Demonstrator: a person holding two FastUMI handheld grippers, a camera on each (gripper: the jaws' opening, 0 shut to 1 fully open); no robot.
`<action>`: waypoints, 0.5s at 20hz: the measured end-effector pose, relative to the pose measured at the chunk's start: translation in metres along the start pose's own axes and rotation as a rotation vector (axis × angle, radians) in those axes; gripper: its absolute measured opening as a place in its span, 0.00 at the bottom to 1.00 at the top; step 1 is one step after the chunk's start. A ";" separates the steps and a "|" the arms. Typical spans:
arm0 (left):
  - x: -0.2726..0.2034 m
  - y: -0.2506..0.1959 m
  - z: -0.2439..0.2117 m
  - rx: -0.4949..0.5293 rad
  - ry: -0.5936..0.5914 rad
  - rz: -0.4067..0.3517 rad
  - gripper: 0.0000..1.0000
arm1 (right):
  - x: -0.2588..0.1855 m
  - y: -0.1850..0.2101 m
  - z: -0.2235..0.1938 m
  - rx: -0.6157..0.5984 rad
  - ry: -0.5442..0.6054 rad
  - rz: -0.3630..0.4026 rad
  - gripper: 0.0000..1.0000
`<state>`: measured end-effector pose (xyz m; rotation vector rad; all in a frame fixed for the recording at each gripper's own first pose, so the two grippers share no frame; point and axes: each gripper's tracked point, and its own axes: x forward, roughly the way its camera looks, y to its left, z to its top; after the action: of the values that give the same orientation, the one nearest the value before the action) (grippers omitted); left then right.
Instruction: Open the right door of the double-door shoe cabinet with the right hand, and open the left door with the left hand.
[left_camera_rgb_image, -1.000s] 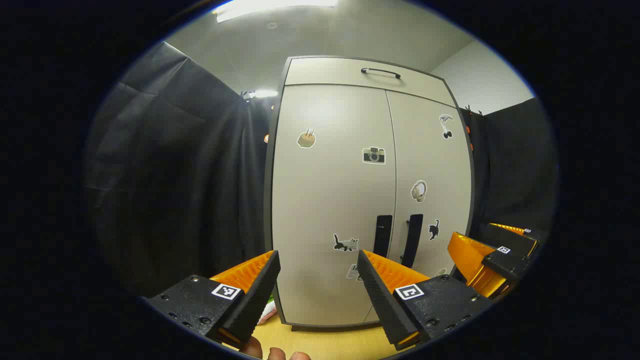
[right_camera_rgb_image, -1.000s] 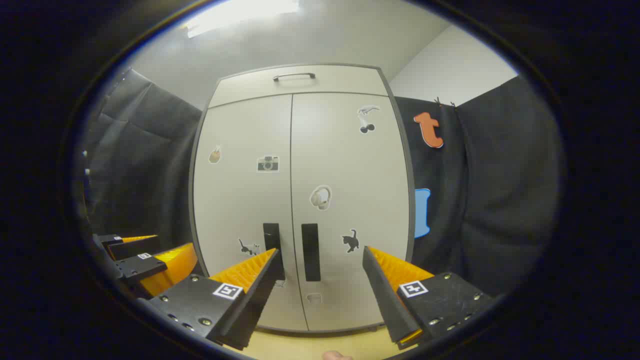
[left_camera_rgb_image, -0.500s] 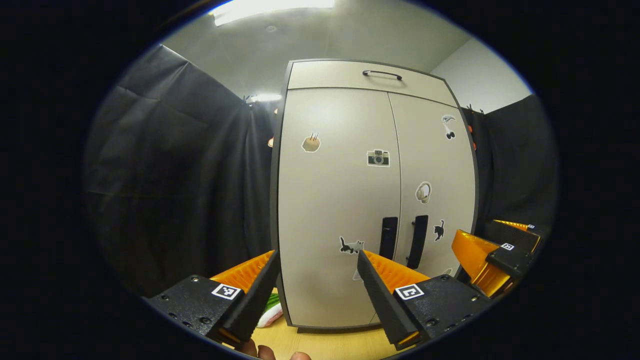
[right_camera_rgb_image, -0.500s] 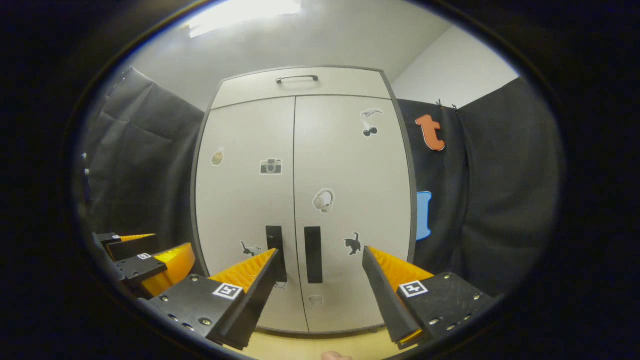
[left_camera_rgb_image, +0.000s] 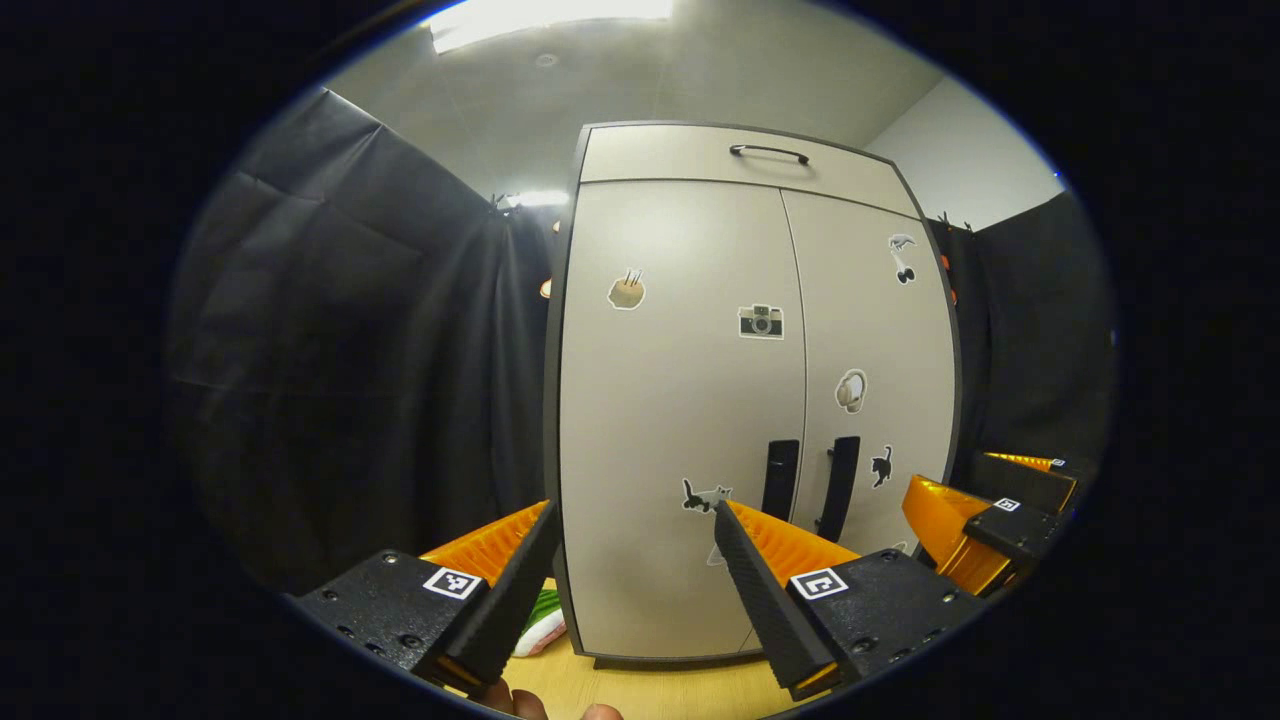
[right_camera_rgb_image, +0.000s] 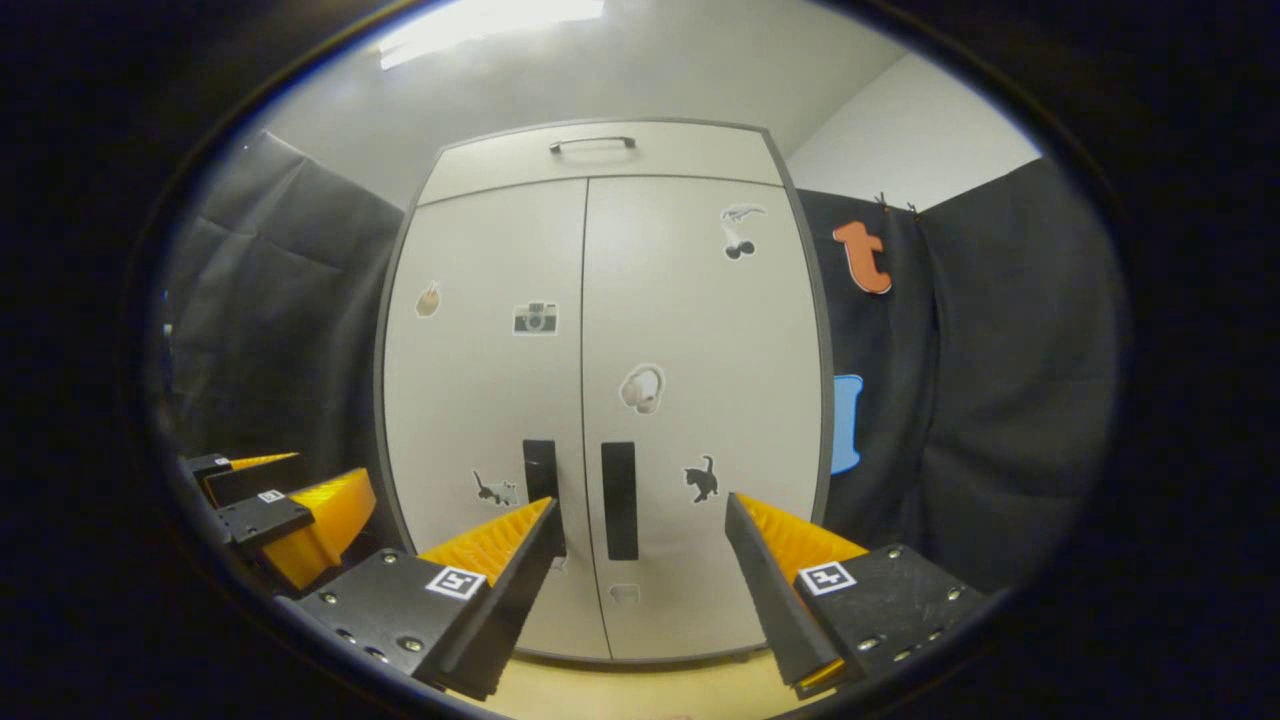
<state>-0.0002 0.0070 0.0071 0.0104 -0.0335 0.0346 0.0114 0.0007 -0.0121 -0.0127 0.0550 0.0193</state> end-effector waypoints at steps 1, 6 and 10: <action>0.000 0.001 -0.001 0.003 0.000 0.003 0.96 | 0.005 0.001 -0.004 0.000 0.016 0.000 0.98; -0.001 0.017 0.000 0.025 -0.002 0.046 0.96 | 0.033 0.014 -0.023 -0.004 0.088 0.037 0.80; 0.002 0.031 0.000 0.038 -0.004 0.086 0.96 | 0.060 0.022 -0.028 -0.010 0.105 0.050 0.70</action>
<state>0.0008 0.0384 0.0074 0.0468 -0.0374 0.1213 0.0694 0.0231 -0.0438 -0.0225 0.1606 0.0691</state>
